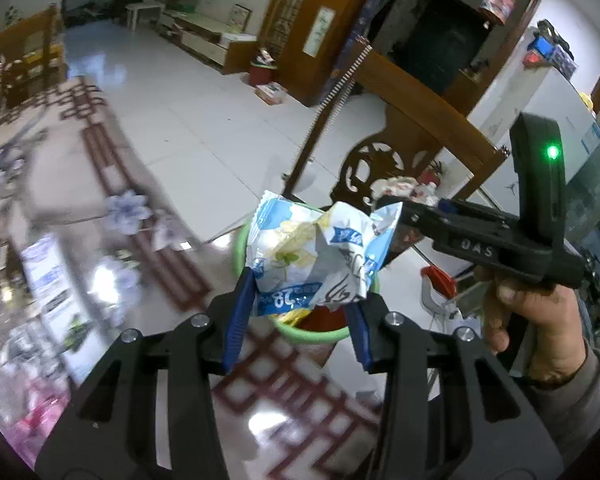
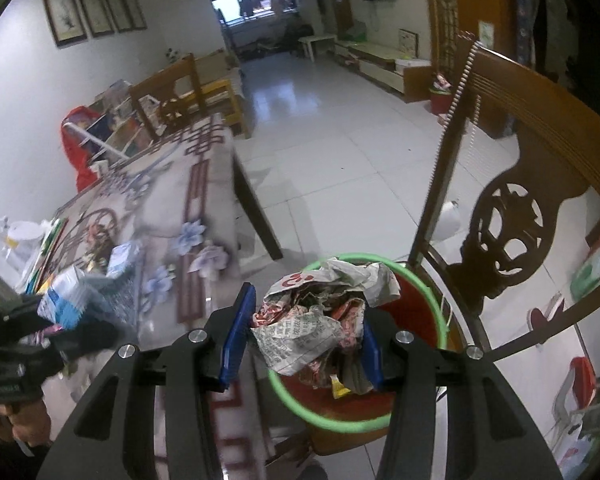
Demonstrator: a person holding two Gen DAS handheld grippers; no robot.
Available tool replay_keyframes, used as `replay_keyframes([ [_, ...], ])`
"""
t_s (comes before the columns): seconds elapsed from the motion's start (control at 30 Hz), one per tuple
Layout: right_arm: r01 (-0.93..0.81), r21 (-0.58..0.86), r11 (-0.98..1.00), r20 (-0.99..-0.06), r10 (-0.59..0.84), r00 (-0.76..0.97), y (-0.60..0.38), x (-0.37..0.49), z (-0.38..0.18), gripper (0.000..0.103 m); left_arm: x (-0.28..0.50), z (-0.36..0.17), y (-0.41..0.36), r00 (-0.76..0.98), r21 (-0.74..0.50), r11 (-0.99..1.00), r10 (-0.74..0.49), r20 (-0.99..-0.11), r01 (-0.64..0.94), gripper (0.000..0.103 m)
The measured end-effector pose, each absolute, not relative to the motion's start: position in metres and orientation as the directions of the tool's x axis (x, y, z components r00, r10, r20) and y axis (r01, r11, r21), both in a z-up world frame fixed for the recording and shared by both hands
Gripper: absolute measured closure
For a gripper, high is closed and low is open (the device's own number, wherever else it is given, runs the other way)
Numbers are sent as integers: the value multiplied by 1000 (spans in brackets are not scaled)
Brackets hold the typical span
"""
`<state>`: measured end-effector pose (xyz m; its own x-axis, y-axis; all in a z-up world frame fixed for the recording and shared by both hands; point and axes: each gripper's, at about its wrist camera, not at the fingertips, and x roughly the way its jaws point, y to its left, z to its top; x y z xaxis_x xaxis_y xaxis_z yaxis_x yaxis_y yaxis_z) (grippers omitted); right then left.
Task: Collect trash
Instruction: 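Carry both held items to the red bin and release them inside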
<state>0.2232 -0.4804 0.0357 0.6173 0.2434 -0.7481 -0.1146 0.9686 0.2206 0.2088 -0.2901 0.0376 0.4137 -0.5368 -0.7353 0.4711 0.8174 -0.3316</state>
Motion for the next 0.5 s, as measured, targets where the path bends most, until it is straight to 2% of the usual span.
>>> replay_keyframes([
  [0.5,-34,273,961,-759,237,606,-516,241,12,57,241,-21,-348,281,-377,780,-558,-781,500,61],
])
